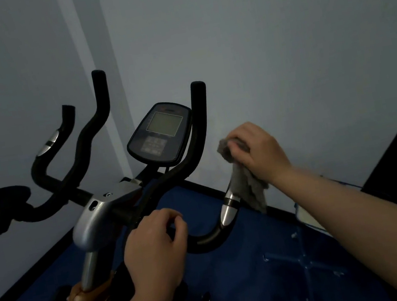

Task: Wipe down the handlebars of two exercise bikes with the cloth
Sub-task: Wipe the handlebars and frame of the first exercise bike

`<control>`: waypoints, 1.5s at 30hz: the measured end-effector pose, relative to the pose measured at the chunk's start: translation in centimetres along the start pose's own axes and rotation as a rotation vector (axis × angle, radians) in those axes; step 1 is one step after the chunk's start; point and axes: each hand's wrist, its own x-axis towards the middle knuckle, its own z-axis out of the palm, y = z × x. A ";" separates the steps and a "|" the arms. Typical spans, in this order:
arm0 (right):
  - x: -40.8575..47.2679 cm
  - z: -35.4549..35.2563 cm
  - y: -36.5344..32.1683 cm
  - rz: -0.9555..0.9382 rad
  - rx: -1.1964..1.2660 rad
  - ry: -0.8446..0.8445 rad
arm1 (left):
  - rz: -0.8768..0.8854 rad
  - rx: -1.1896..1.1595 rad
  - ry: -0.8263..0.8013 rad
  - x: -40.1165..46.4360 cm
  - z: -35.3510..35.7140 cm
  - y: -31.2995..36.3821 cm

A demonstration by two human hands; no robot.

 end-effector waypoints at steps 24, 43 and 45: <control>-7.1 6.4 -12.5 1.042 0.553 0.517 | 0.029 0.032 0.021 0.1 0.4 -0.1; -9.6 4.6 -12.6 -0.209 -0.289 -0.564 | -0.107 0.004 0.264 -3.8 -1.0 -5.1; -7.8 5.3 -13.7 -0.125 -0.270 -0.656 | -0.123 -0.017 0.284 -3.7 -0.9 -5.0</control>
